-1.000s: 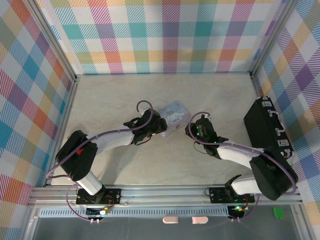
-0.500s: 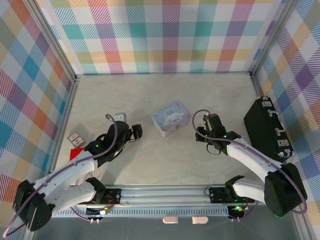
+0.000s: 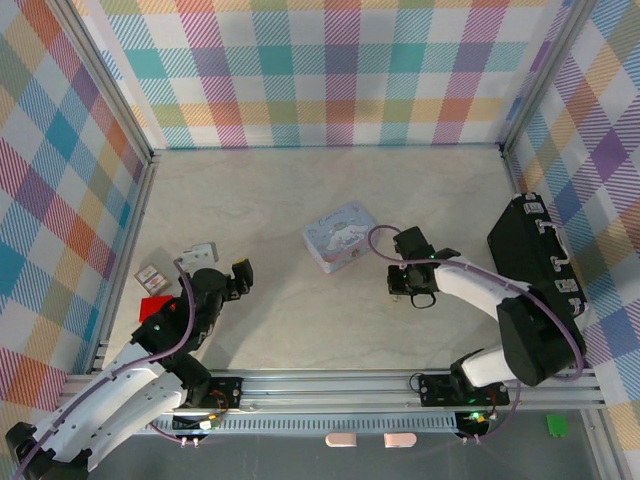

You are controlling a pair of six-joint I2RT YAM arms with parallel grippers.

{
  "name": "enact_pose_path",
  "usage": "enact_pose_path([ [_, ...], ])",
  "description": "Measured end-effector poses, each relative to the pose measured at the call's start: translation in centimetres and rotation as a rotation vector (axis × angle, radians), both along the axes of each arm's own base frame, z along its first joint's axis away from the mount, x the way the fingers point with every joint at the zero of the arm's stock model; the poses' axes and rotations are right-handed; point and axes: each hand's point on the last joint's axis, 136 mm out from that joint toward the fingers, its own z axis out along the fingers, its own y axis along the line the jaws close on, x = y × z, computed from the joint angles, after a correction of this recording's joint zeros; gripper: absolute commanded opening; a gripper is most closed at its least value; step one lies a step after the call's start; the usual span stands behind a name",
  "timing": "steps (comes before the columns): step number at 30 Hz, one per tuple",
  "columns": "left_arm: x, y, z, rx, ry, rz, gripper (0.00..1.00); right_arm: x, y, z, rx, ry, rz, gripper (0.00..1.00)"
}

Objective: Unlock a padlock with a key

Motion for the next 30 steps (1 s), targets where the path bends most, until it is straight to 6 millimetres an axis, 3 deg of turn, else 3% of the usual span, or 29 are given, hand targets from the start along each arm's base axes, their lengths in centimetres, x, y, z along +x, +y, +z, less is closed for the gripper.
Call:
enact_pose_path([
  [4,-0.1,0.5,-0.3,0.030,0.008,0.012,0.94,0.0,0.0,-0.9,-0.011,0.039,0.012,0.07],
  [8,-0.3,0.8,-0.7,0.039,0.006,0.019,0.94,0.2,0.1,-0.8,-0.012,0.036,0.018,0.27],
  [11,-0.3,1.0,-0.7,0.045,0.001,0.031,0.94,0.3,-0.1,-0.7,-0.013,0.034,0.018,0.49],
  [14,-0.2,1.4,-0.6,0.058,-0.005,0.052,0.94,0.2,-0.2,0.2,-0.007,0.015,0.023,0.54],
  [17,-0.1,2.0,-0.3,0.079,-0.014,0.086,0.95,0.4,-0.3,2.6,0.006,-0.034,0.032,0.56],
  [20,0.2,2.7,0.7,0.103,-0.035,0.133,1.00,1.4,-0.3,6.4,0.014,-0.142,0.048,0.57],
  [25,1.2,4.1,2.7,0.170,-0.105,0.243,1.00,3.1,-1.3,13.7,-0.002,-0.407,0.059,0.75],
  [28,2.6,4.0,3.8,0.224,-0.151,0.266,1.00,3.7,-2.3,16.5,-0.033,-0.557,0.055,0.88],
  [30,4.0,3.8,4.1,0.262,-0.182,0.282,1.00,4.1,-3.1,17.4,-0.070,-0.635,0.050,0.96],
])
